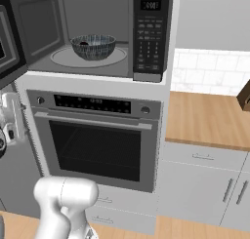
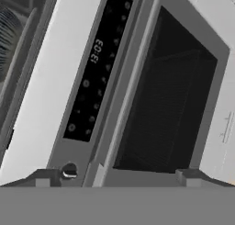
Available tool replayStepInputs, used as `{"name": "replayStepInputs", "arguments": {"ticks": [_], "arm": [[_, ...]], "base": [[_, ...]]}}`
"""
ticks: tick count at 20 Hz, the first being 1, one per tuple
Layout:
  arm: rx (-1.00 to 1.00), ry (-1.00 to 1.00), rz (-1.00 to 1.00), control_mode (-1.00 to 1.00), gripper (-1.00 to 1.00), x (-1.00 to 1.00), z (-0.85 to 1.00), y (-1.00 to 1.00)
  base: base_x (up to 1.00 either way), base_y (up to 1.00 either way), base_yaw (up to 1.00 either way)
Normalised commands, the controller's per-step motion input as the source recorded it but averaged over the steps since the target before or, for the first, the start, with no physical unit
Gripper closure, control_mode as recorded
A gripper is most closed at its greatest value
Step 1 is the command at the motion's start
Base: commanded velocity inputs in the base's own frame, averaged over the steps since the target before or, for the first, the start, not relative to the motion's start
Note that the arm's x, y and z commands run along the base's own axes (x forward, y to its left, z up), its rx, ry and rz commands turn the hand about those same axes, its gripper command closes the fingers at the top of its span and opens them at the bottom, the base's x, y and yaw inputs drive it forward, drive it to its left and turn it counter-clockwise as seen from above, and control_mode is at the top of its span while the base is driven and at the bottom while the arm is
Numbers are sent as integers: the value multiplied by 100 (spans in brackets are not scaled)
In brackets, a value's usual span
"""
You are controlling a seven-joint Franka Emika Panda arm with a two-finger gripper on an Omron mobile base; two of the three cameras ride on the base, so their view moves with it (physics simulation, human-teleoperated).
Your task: Pick the avocado from the sink and place it in the bowl. Then pick the bowl and place it in the microwave. Then close the microwave door and press the start button.
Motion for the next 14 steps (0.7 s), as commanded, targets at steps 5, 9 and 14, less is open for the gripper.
{"name": "replayStepInputs", "arguments": {"ticks": [5, 9, 14], "arm": [[-6, 10, -3, -100, -100, -66, -100, 86], [-1, 1, -1, -100, -100, -65, -99, 25], [0, -8, -3, -100, -100, -34, -65, 47]], "base": [[0, 0, 0], [0, 0, 0], [0, 0, 0]]}}
